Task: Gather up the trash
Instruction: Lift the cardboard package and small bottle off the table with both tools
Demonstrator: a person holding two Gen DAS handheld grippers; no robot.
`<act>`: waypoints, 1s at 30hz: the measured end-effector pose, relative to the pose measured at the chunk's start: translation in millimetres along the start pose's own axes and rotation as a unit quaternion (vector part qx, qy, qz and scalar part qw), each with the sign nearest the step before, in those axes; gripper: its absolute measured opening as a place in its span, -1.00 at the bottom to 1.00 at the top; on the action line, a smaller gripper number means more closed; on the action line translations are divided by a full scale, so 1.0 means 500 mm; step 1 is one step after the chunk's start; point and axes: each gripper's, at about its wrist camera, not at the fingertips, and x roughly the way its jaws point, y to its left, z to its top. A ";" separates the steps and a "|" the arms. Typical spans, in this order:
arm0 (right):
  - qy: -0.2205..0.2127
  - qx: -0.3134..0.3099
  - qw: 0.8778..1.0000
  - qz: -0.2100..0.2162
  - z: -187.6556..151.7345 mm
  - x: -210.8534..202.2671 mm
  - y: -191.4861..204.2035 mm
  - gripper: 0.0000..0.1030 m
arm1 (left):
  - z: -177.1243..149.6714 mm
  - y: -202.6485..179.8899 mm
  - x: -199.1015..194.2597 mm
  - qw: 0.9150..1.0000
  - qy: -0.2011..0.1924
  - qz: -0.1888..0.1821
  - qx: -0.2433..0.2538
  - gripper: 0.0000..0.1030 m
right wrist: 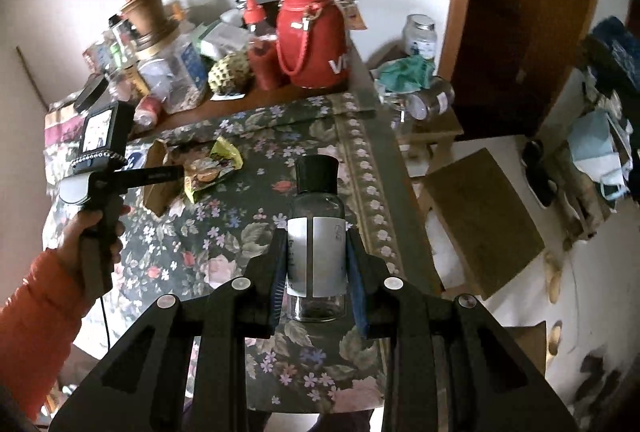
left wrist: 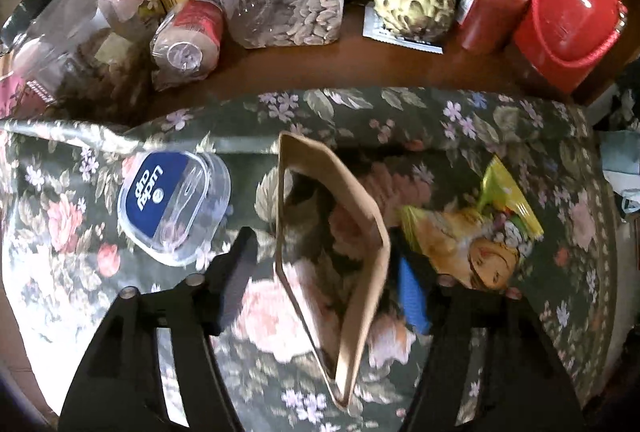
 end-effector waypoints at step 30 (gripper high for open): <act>-0.136 -0.122 0.975 0.129 0.004 -0.268 -0.016 -0.51 | -0.329 -0.072 -0.668 0.958 -0.279 -0.025 -0.054 -0.63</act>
